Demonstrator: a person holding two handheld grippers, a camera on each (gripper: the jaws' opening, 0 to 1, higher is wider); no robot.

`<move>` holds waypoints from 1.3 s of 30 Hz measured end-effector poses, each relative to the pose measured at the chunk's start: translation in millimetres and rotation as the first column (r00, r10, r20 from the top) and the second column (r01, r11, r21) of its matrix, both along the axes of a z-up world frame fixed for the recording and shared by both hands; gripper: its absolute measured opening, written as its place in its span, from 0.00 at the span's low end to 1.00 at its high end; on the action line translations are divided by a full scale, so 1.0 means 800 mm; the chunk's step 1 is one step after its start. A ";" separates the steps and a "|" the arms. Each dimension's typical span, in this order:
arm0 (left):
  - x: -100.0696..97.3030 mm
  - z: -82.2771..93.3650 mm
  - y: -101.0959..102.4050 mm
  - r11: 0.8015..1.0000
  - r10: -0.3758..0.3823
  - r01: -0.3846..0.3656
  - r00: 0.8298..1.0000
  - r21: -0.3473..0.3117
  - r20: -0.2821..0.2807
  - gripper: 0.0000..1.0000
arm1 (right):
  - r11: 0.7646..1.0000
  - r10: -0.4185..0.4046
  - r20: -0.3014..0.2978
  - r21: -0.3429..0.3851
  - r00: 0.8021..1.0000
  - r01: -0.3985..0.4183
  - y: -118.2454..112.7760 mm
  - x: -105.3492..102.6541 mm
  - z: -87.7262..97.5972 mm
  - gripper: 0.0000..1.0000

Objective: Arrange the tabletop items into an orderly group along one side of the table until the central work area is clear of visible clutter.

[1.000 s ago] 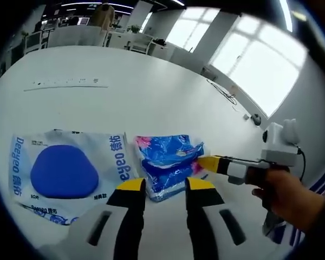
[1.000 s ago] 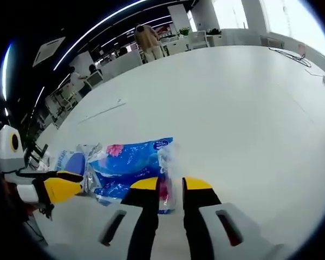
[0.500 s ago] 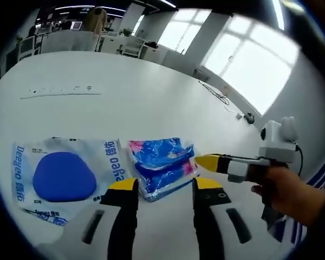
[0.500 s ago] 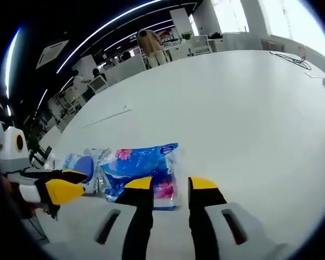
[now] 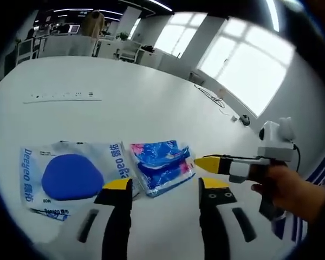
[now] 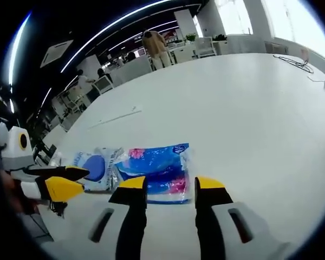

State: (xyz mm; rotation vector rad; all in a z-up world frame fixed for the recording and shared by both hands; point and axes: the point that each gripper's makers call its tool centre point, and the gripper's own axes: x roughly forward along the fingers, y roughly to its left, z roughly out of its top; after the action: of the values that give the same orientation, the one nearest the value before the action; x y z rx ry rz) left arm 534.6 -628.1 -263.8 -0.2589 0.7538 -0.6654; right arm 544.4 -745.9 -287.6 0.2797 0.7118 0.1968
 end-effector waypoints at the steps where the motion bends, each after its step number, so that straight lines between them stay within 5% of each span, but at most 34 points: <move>1: -0.001 0.002 0.001 1.000 0.000 0.000 1.000 -0.001 0.002 0.49 | 1.000 0.001 0.002 0.001 1.000 -0.001 0.001 -0.001 0.001 0.34; 21: -0.019 0.032 0.046 1.000 -0.019 0.019 0.999 -0.019 0.038 0.54 | 0.998 0.055 0.028 0.002 0.998 -0.055 0.046 -0.019 0.036 0.41; 39: -0.044 0.068 0.111 0.999 -0.020 0.023 0.997 -0.033 0.077 0.55 | 0.991 0.127 0.059 0.023 0.990 -0.128 0.115 -0.044 0.070 0.43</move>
State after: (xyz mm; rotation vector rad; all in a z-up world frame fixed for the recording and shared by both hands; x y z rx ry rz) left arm 499.3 -538.9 -209.2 -0.2546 0.6734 -0.7051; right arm 509.6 -654.2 -231.9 0.2529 0.6705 0.3351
